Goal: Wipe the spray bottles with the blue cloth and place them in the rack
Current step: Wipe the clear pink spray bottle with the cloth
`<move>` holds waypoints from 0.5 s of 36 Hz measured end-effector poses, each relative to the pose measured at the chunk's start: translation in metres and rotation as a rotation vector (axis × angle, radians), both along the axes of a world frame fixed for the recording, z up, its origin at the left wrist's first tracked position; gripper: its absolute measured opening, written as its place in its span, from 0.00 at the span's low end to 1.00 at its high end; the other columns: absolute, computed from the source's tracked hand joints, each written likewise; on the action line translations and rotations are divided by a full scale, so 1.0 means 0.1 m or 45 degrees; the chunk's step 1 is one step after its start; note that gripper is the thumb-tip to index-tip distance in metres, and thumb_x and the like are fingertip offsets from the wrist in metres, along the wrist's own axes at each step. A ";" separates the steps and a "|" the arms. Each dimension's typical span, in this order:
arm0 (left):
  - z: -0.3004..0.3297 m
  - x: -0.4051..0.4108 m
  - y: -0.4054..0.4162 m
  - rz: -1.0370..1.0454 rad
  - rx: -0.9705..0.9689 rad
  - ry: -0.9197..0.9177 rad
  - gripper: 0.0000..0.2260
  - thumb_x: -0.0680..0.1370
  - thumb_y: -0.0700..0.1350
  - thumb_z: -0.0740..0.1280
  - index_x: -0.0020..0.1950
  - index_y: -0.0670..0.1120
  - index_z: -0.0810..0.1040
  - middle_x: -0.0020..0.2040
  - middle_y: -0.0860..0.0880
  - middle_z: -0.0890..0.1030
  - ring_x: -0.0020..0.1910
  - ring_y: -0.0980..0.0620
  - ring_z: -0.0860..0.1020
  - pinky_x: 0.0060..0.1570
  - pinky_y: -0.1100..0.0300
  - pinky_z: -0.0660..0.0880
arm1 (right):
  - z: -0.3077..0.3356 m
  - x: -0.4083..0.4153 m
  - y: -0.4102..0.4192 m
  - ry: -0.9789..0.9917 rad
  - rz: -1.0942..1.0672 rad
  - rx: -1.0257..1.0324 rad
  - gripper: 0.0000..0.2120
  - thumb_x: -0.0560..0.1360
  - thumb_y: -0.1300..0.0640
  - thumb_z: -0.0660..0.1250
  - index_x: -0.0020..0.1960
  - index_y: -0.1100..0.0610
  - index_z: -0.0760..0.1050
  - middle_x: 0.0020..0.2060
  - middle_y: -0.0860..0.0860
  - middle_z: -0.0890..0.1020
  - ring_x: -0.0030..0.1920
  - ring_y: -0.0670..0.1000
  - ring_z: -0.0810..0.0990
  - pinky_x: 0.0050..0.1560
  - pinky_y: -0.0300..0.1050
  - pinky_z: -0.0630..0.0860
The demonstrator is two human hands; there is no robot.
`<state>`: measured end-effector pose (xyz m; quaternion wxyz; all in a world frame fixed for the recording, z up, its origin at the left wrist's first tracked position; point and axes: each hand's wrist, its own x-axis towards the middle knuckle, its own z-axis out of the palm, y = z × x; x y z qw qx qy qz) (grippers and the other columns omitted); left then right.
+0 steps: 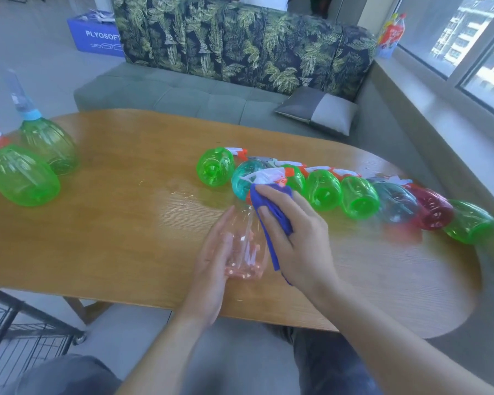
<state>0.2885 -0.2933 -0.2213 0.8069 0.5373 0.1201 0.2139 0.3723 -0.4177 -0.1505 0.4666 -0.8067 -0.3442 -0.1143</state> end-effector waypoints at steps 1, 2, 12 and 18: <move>0.00 0.00 0.00 -0.006 0.013 0.006 0.21 0.83 0.60 0.66 0.77 0.65 0.76 0.78 0.50 0.76 0.76 0.41 0.76 0.73 0.26 0.70 | -0.01 0.03 0.04 -0.015 0.002 -0.072 0.14 0.85 0.48 0.64 0.68 0.47 0.80 0.54 0.44 0.81 0.51 0.45 0.81 0.54 0.44 0.78; 0.01 0.01 0.00 -0.009 0.032 0.018 0.22 0.82 0.62 0.66 0.77 0.65 0.75 0.79 0.50 0.76 0.78 0.40 0.74 0.74 0.25 0.68 | -0.04 0.05 0.06 -0.019 0.004 -0.131 0.15 0.85 0.46 0.63 0.68 0.47 0.79 0.55 0.44 0.81 0.50 0.46 0.81 0.53 0.48 0.79; 0.04 -0.01 0.02 0.009 -0.044 0.003 0.19 0.87 0.54 0.60 0.77 0.58 0.76 0.74 0.56 0.80 0.73 0.49 0.79 0.62 0.53 0.80 | -0.34 -0.16 -0.11 -0.451 0.364 -0.292 0.14 0.84 0.51 0.66 0.67 0.51 0.81 0.52 0.51 0.80 0.47 0.54 0.80 0.44 0.49 0.80; 0.07 -0.04 0.04 -0.016 -0.014 -0.009 0.19 0.87 0.55 0.63 0.78 0.59 0.75 0.79 0.54 0.75 0.76 0.49 0.76 0.69 0.55 0.77 | -0.31 -0.17 -0.29 -0.791 0.624 -0.480 0.14 0.84 0.50 0.66 0.67 0.50 0.82 0.48 0.47 0.68 0.41 0.50 0.70 0.35 0.43 0.74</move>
